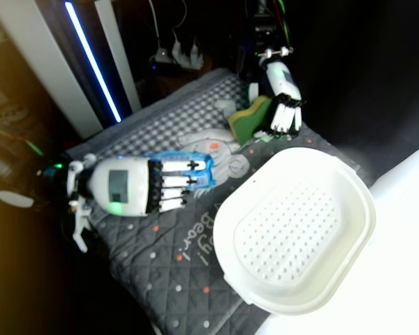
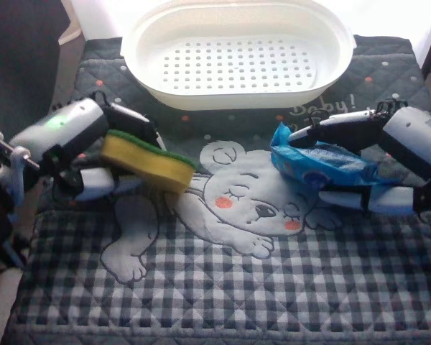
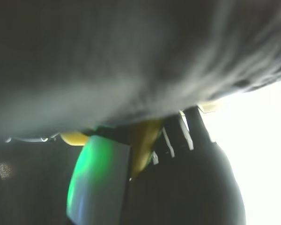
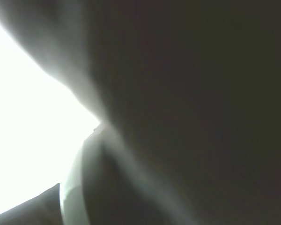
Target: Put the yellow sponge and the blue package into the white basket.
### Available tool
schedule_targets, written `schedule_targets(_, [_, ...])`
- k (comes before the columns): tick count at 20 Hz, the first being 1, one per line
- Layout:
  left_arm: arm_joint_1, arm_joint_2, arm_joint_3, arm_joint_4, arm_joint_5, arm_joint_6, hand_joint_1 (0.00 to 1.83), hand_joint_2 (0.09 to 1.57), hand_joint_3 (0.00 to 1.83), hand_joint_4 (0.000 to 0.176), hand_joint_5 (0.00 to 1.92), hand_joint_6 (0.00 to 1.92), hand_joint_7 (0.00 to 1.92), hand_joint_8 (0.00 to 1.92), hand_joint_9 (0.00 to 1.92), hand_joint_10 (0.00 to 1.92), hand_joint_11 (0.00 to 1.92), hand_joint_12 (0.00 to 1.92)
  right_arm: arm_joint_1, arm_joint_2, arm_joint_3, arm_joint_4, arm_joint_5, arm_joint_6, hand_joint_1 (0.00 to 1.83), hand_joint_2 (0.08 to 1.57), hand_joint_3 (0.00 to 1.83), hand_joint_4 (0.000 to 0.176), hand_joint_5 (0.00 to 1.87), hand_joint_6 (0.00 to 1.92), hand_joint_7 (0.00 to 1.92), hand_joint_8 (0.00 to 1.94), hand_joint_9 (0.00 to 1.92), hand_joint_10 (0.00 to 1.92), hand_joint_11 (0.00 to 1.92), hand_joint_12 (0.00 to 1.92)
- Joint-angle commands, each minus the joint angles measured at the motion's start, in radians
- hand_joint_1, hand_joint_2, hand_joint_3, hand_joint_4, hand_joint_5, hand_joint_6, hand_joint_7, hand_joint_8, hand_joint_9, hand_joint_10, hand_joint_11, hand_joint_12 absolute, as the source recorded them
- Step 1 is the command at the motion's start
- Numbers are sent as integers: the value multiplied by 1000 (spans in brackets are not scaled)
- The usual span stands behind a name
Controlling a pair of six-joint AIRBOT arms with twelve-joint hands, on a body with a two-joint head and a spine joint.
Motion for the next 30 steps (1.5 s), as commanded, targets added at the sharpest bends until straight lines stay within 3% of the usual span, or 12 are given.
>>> schedule_targets(1, [-30,14,-2,29,-163,-12,1237,1112,1,0,1072,680,933,1210,813,908,523,1562,8,17,5,2,98,10,1285,1070,0,0,1028,696,1176,859,1389,378,1096,1053])
schedule_targets(5, [-169,52,-2,140,-193,-10,1236,1103,0,0,1130,729,898,1118,861,483,405,1379,120,22,26,-38,119,13,1199,1043,0,0,1163,643,1458,306,1386,829,1116,1524])
schedule_targets(7, [-233,40,24,148,-174,10,1245,1090,1,0,1081,674,1011,1082,958,930,636,1536,169,22,55,-37,118,-5,1297,1021,0,0,1340,65,1256,742,1206,801,914,1423])
schedule_targets(15, [-463,-196,370,116,236,25,1181,1066,0,0,1093,772,1113,1390,1198,1918,1274,1921,335,-151,327,93,-126,-91,1293,1019,1,0,1183,454,1298,606,1558,87,1178,1106])
schedule_targets(18, [-505,-340,546,147,415,25,1266,1089,0,0,1013,885,1056,896,1295,1401,1320,1701,368,-245,501,91,-315,-80,1292,1049,0,0,1103,552,1211,799,1534,57,1129,1091])
schedule_targets(20, [-523,-369,582,167,460,26,1221,1132,2,0,918,944,978,1126,927,468,681,1178,418,-288,566,27,-402,-80,1266,1082,0,0,1006,779,1139,883,1499,37,1152,990])
schedule_targets(21, [-524,-368,581,168,457,26,1063,1147,6,52,898,1079,869,472,912,256,623,1067,434,-303,587,-5,-426,-79,1258,1088,2,0,986,824,1123,899,1483,28,1141,969])
schedule_targets(22, [-523,-368,579,168,449,26,953,1103,0,0,745,400,835,161,876,125,581,977,440,-308,596,-20,-436,-79,1259,1097,0,0,958,856,1114,926,1468,20,1091,1004])
schedule_targets(24, [-512,-364,565,168,422,26,872,1059,0,7,693,31,758,9,767,23,301,1134,441,-307,589,-27,-435,-79,1231,1149,6,0,793,1129,1034,1029,1248,0,861,983])
schedule_targets(25, [-508,-353,551,168,409,26,838,1055,0,34,645,6,718,1,725,9,209,1241,441,-307,579,-30,-429,-79,1075,1119,1,0,677,432,872,420,1052,0,653,1039])
schedule_targets(27, [-503,-328,518,168,376,25,857,1030,0,57,541,0,623,1,647,0,104,1282,441,-302,549,-31,-415,-79,765,1075,0,155,141,21,180,20,268,0,51,808])
schedule_targets(30, [-495,-283,461,169,309,26,878,997,0,116,400,0,466,0,581,1,268,1200,441,-263,494,-32,-372,-79,564,987,0,176,0,0,0,0,3,2,0,193])
